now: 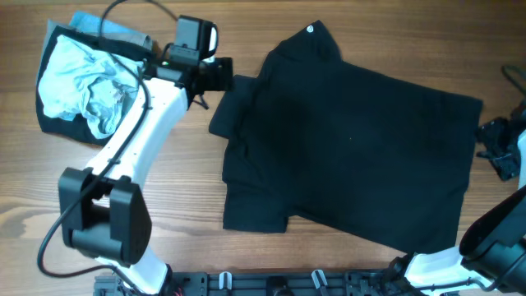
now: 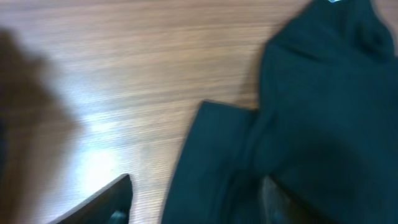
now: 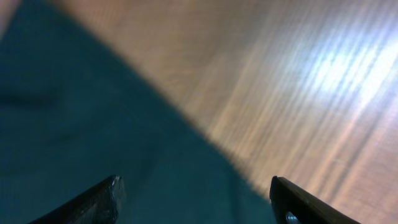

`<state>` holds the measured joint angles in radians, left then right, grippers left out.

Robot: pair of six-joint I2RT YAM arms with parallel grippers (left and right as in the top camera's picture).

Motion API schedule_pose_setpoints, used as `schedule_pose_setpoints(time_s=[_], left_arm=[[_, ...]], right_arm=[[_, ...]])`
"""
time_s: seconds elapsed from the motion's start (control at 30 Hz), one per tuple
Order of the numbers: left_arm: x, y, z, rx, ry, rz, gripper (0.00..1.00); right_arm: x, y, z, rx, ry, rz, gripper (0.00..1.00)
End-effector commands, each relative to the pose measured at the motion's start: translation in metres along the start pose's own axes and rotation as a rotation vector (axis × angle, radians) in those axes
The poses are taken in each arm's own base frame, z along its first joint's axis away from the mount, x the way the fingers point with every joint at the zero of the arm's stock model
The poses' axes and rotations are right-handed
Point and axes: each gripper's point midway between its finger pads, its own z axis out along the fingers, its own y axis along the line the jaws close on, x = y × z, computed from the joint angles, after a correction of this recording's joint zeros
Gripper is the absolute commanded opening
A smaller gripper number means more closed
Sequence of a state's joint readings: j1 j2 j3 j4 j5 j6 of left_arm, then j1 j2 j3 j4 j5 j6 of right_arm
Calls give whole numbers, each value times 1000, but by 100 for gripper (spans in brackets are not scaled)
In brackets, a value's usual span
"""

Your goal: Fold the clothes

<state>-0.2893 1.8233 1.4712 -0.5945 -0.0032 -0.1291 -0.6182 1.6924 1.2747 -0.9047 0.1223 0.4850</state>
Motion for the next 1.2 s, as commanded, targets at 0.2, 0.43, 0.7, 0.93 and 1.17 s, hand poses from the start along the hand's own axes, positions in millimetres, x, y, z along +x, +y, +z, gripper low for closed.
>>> schedule_pose_setpoints(time_s=[0.2, 0.43, 0.7, 0.93, 1.17], left_arm=[[38, -98, 88, 404, 29, 343, 28], [58, -99, 140, 403, 36, 342, 45], [58, -13, 178, 50, 52, 75, 35], [45, 62, 176, -3, 42, -175, 40], [45, 62, 171, 111, 66, -217, 52]], right_arm=[[43, 85, -75, -593, 136, -281, 78], [70, 90, -75, -581, 198, -382, 78], [89, 101, -72, -578, 224, -438, 79], [122, 94, -39, -446, 260, -482, 79], [150, 78, 3, -343, 283, -411, 80]])
